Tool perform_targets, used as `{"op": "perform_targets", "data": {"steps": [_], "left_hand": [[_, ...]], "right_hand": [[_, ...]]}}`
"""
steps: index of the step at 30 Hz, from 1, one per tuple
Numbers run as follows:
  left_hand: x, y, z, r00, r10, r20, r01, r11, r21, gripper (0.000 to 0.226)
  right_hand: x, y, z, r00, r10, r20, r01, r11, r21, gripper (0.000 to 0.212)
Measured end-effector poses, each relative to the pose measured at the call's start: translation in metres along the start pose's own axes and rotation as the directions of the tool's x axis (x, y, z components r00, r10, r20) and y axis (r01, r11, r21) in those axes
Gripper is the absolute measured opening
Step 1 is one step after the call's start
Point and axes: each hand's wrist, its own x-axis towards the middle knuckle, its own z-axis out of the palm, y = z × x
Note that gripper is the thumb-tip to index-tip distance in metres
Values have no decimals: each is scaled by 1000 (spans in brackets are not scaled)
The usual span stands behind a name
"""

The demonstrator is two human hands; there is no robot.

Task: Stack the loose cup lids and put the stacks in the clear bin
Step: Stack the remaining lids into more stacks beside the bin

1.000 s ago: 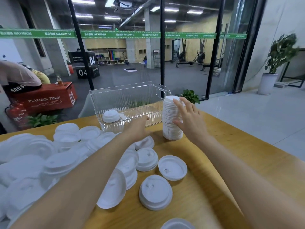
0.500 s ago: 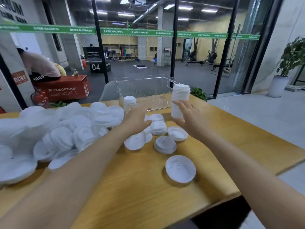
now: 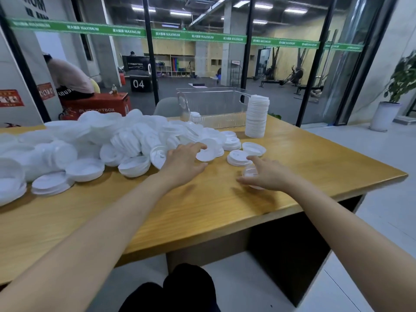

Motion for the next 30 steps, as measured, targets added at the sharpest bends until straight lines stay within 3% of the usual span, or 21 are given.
{"op": "perform_targets", "data": {"steps": [3, 7, 11, 15, 20, 23, 26, 30], "left_hand": [[-9, -7, -8, 1000, -3, -13, 3, 1000, -22, 48], [-19, -23, -22, 997, -22, -68, 19, 999, -37, 47], [-30, -52, -39, 983, -24, -180, 20, 1000, -22, 42], [-47, -94, -56, 970, -16, -243, 18, 1000, 5, 38], [-71, -141, -61, 967, 16, -256, 12, 994, 106, 38], [-82, -156, -60, 959, 85, -271, -50, 990, 134, 38], [-86, -163, -58, 948, 133, -289, -101, 987, 125, 33], [-83, -168, -58, 947, 82, -312, -85, 996, 4, 30]], "right_hand": [[-3, -12, -1, 999, -42, -6, 42, 999, -16, 81], [2, -48, 0, 979, -204, -25, 205, 962, 180, 73], [9, -99, 10, 925, -374, -67, 368, 835, 409, 56], [22, -140, 29, 860, -504, -84, 427, 619, 659, 51], [46, -166, 59, 824, -559, -89, 428, 512, 745, 55], [54, -169, 68, 804, -593, -44, 417, 510, 753, 61], [53, -169, 71, 759, -651, 8, 488, 576, 656, 65], [49, -166, 65, 726, -684, 79, 547, 642, 537, 73]]}}
